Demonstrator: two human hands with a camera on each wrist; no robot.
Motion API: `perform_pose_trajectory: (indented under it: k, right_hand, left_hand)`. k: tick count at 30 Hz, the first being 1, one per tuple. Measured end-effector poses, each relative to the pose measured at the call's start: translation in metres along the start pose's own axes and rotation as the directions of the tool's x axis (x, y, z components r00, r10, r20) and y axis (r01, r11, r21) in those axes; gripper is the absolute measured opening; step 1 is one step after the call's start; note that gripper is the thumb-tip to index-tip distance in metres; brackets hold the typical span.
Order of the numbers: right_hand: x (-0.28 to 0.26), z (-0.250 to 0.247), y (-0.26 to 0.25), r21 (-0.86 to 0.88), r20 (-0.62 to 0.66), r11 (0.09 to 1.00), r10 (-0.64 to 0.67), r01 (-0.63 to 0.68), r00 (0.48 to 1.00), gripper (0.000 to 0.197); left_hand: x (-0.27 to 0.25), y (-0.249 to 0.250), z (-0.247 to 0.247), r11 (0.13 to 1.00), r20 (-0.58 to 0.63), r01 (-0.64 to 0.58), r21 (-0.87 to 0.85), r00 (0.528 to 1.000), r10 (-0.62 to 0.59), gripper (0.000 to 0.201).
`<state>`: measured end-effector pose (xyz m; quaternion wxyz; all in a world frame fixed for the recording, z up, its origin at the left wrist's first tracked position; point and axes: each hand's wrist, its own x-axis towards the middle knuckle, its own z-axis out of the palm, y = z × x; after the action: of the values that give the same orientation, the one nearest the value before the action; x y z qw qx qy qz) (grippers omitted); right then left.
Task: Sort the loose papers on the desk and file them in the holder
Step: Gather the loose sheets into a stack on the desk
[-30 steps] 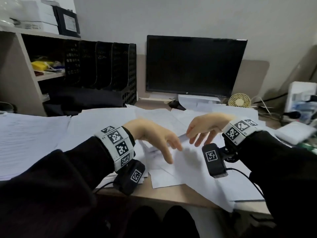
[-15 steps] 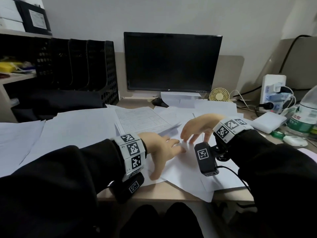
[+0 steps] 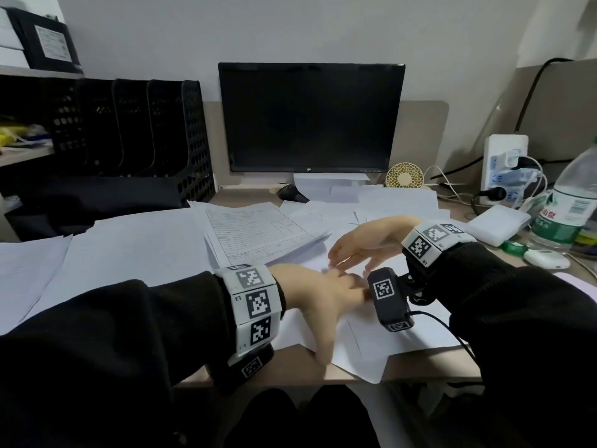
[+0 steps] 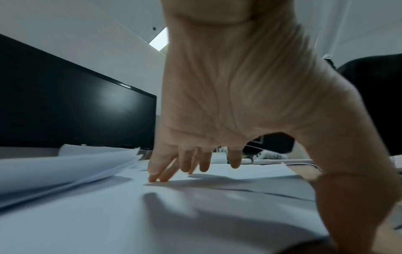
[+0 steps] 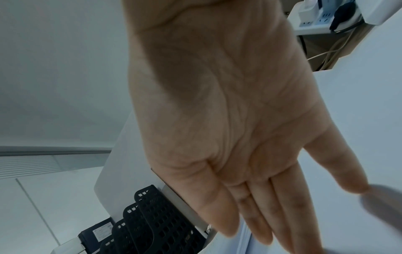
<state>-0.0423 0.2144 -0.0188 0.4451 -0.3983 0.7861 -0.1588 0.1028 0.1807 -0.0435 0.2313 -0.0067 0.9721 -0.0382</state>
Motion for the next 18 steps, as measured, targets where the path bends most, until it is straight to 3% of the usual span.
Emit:
perform_pose_trajectory:
  k: [5,8,12,18]
  right_hand:
    - [0.006,0.008,-0.001,0.029,0.088,0.998,-0.053,0.051,0.995,0.041]
    - [0.009,0.013,-0.003,0.08,0.066,0.993,-0.091,0.085,0.994,0.043]
    - [0.011,0.011,-0.006,0.049,0.171,0.994,-0.107,0.1,0.979,0.052]
    - [0.005,-0.001,-0.002,0.13,0.205,0.985,-0.141,0.116,0.968,0.058]
  left_hand:
    - [0.003,0.008,0.001,0.998,-0.024,-0.05,0.041,0.998,0.051,0.108]
    - [-0.006,0.006,0.0,0.996,-0.104,-0.084,0.034,0.991,0.087,0.09]
    - [-0.01,-0.003,0.007,0.989,-0.272,-0.057,0.139,0.958,0.094,0.056]
    - [-0.016,-0.023,-0.01,0.998,-0.431,0.019,-0.056,0.902,-0.041,0.035]
